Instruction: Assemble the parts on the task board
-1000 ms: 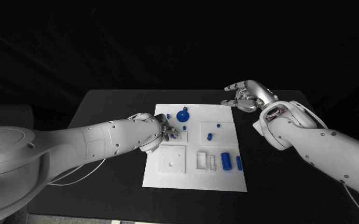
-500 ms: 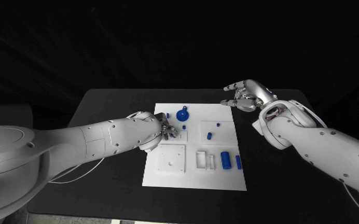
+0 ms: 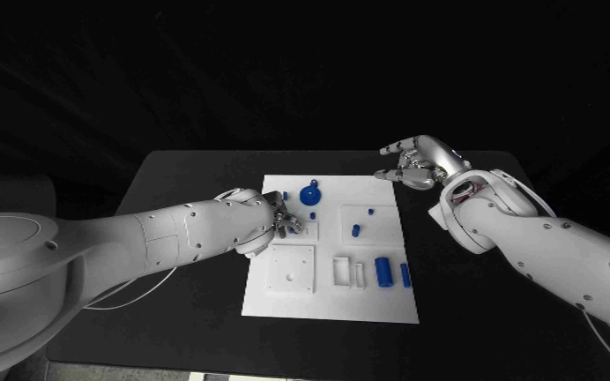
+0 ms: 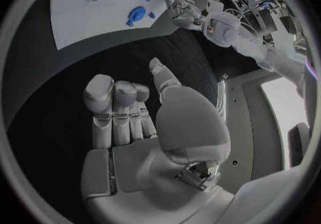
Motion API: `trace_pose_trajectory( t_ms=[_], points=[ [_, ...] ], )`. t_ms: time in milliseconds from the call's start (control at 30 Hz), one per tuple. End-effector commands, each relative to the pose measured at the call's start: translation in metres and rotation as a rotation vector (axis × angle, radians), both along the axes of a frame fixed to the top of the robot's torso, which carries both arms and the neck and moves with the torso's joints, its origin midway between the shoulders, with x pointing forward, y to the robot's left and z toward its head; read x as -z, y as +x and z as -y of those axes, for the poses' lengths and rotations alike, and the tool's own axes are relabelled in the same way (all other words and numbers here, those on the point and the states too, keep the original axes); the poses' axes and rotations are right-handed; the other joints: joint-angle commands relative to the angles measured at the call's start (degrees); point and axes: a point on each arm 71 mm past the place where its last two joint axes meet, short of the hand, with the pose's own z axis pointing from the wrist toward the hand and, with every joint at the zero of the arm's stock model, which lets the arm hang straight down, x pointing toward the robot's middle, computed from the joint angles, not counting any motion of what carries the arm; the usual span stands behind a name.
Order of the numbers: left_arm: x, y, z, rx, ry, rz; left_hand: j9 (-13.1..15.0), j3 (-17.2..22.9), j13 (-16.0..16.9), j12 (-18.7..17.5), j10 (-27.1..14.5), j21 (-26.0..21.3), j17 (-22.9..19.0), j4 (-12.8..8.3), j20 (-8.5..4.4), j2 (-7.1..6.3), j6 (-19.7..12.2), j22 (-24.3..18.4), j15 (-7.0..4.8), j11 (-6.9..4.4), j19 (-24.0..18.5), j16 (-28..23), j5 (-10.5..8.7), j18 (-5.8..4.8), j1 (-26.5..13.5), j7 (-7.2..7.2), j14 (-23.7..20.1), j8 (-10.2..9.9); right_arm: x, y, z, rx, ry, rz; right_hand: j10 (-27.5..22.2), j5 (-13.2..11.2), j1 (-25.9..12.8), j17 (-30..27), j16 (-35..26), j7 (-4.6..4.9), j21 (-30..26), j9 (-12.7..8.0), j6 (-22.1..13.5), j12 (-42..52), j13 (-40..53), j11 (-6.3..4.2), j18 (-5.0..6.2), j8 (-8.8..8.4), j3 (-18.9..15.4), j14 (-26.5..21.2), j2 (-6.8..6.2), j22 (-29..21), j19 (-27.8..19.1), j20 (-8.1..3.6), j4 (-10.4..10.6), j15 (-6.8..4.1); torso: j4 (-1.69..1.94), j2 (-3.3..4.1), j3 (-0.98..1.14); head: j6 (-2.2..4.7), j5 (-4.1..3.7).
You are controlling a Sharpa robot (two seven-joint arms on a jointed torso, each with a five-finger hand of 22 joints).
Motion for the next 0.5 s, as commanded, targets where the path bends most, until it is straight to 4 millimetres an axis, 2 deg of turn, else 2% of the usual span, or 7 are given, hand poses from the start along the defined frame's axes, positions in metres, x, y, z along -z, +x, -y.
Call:
trace_pose_trajectory(
  t_ms=[33, 100, 167, 267, 500],
  points=[
    [0.0049, -0.0026, -0.0008, 0.016, 0.022, -0.033, 0.93, 0.87, 0.12, 0.05, 1.83, -0.39, 0.07, 0.35, -0.04, 0.45, 7.99, 0.9, -0.31, -0.74, 0.37, 0.14, -0.65, -0.79, 1.19, -5.58, -0.03, 1.34, 0.0008, -0.0007, -0.0015, -0.012, -0.005, -0.007, -0.36, 0.45, -0.47, 0.07, -0.1, -0.02, -0.29, -0.01, 0.5, 0.06, 0.06, -0.03, 0.68, -0.1, 0.34, -0.14, 0.01, 6.04, 0.75, 0.23, -0.16, 0.11, 0.0, 0.0, 0.02, -0.06, -0.02],
    [0.0051, -0.0028, -0.0005, 0.018, 0.022, -0.034, 0.93, 0.83, 0.15, 0.07, 1.83, -0.4, 0.08, 0.49, -0.03, 0.47, 8.04, 0.91, -0.31, -0.75, 0.39, 0.16, -1.14, -0.79, 1.3, -5.6, -0.01, 1.36, 0.0008, -0.0007, -0.0015, -0.012, -0.005, -0.008, -0.36, 0.45, -0.47, 0.07, -0.1, -0.02, -0.29, -0.01, 0.5, 0.06, 0.06, -0.03, 0.68, -0.1, 0.34, -0.14, 0.01, 6.04, 0.75, 0.23, -0.16, 0.11, 0.01, 0.0, 0.03, -0.08, -0.01],
    [0.0055, -0.003, 0.0, 0.019, 0.021, -0.035, 0.93, 0.66, 0.19, 0.11, 1.83, -0.45, 0.1, 0.76, -0.02, 0.71, 8.1, 0.9, -0.3, -0.76, 0.41, 0.17, -2.93, -0.81, 1.54, -5.62, -0.01, 1.39, 0.0008, -0.0007, -0.0015, -0.012, -0.005, -0.008, -0.36, 0.45, -0.47, 0.07, -0.1, -0.02, -0.29, -0.01, 0.5, 0.06, 0.06, -0.03, 0.68, -0.1, 0.34, -0.14, 0.01, 6.04, 0.75, 0.23, -0.16, 0.11, 0.01, 0.01, 0.05, -0.03, -0.06],
    [0.0061, -0.0033, 0.0005, 0.02, 0.021, -0.037, 0.87, 0.2, 0.27, 0.14, 1.83, -0.54, 0.07, 1.24, -0.01, 0.94, 8.14, 0.91, -0.3, -0.75, 0.46, 0.18, -4.15, -0.82, 2.04, -5.63, 0.01, 1.37, 0.0009, -0.0007, -0.0016, -0.012, -0.005, -0.007, -0.37, 0.57, -0.51, 0.05, -0.12, 0.0, -0.31, -0.01, 0.48, 0.04, 0.06, -0.02, 0.68, -0.1, 0.37, -0.15, 0.02, 6.03, 0.75, 0.22, -0.18, 0.11, -0.02, 0.01, 0.05, -0.01, -0.05],
    [0.0071, -0.0036, 0.001, 0.021, 0.022, -0.04, 0.88, -0.14, 0.33, 0.13, 1.82, -0.6, 0.16, 1.63, 0.0, 1.49, 8.2, 0.91, -0.29, -0.76, 0.52, 0.25, -5.88, -0.83, 2.38, -5.66, 0.05, 1.41, 0.0014, -0.0007, -0.0016, -0.012, -0.005, -0.008, -0.35, 0.69, -0.54, 0.02, -0.15, -0.02, -0.35, 0.0, 0.56, 0.07, 0.08, -0.04, 0.68, -0.09, 0.38, -0.14, 0.0, 6.02, 0.75, 0.22, -0.19, 0.11, -0.01, 0.02, 0.06, -0.01, -0.06]
  ],
)
